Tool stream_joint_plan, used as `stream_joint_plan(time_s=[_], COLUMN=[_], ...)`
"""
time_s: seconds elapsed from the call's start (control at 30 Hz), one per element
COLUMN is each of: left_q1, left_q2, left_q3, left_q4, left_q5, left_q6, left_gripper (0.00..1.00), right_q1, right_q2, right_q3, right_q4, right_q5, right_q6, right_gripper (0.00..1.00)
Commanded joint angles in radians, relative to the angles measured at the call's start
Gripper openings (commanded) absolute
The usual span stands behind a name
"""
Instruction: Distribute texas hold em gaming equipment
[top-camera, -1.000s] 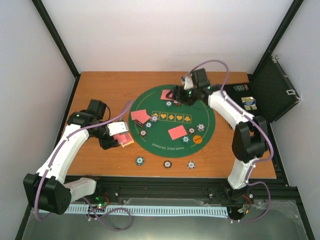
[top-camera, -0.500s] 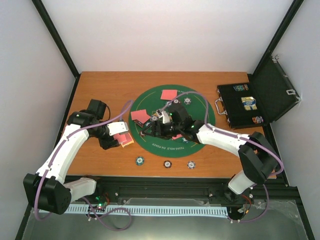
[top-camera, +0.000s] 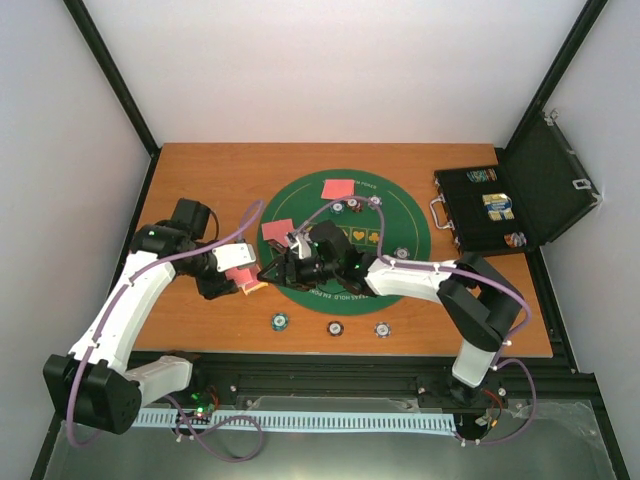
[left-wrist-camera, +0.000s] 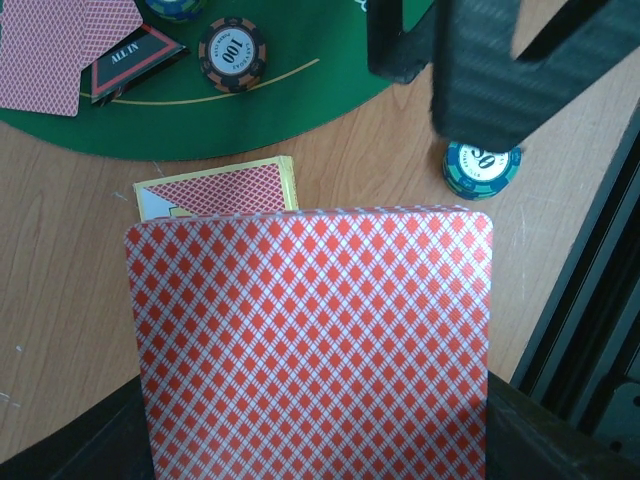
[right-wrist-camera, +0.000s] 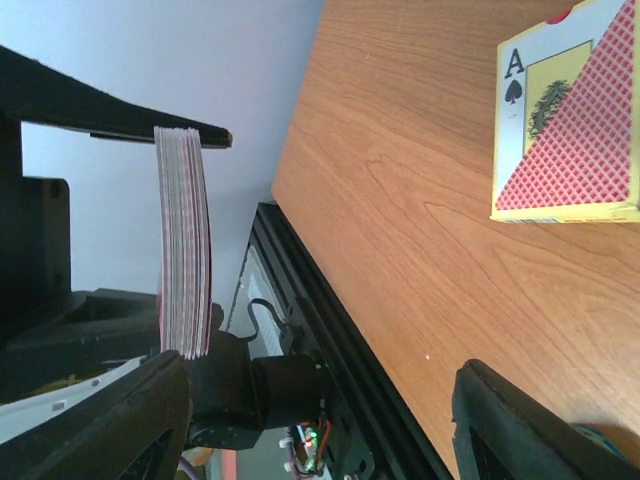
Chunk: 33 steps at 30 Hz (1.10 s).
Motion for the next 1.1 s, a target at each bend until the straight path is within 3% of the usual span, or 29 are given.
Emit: stream_joint_plan(time_s=[0.0, 1.07], left_q1=[0.003, 0.003], left_q2=[-0.027, -0.044], left_q3=[0.052, 0.028], left_q4=[-0.028, -0.034], left_q5=[0.025, -0.003], left_q6=[-0.002, 0.014], left_gripper=[0.01, 0.01], right_q1=[0.023, 0.079], right_q2=[0.035, 0.203], right_q3=[0.053, 0.154], right_q4=[0.109, 0.269], right_q5=[-0.023, -0.086], right_q6=[0.039, 0.149], right_gripper=[0.71, 0.73])
